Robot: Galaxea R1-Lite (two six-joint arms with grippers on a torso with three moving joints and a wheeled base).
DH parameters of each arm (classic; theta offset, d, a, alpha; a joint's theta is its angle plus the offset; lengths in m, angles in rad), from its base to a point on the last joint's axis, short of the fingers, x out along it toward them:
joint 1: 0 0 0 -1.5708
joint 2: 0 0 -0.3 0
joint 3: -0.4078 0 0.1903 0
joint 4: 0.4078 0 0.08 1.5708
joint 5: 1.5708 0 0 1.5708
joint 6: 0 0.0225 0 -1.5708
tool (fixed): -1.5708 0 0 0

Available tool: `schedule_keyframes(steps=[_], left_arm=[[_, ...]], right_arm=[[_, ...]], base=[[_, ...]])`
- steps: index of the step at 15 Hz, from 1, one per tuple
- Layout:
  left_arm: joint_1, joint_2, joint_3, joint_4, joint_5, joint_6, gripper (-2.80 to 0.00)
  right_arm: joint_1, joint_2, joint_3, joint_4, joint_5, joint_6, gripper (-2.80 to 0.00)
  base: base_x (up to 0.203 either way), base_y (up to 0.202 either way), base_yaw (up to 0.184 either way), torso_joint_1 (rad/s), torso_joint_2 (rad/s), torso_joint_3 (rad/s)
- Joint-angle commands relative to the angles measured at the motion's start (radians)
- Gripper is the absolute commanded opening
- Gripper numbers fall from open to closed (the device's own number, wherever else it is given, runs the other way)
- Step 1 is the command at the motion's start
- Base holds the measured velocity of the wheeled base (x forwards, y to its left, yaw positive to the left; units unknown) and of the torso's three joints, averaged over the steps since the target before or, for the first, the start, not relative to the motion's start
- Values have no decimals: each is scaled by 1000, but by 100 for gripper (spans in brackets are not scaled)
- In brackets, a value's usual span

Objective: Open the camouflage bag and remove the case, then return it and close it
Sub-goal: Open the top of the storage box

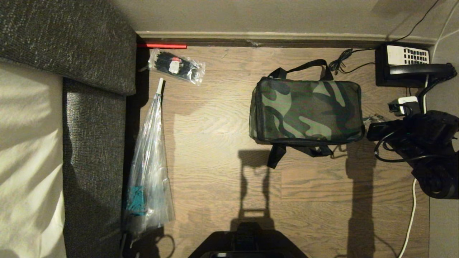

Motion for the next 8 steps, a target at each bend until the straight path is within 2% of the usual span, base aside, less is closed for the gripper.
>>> schedule_keyframes(steps=[1, 8], left_arm=[[0, 0, 2, 0, 0, 0, -280], [0, 0, 2, 0, 0, 0, -280]], right_arm=[[0, 3, -3, -11, 2, -1, -280], [0, 6, -15, -28, 15, 9, -280]], base=[[0, 0, 0, 0, 0, 0], [0, 0, 0, 0, 0, 0]])
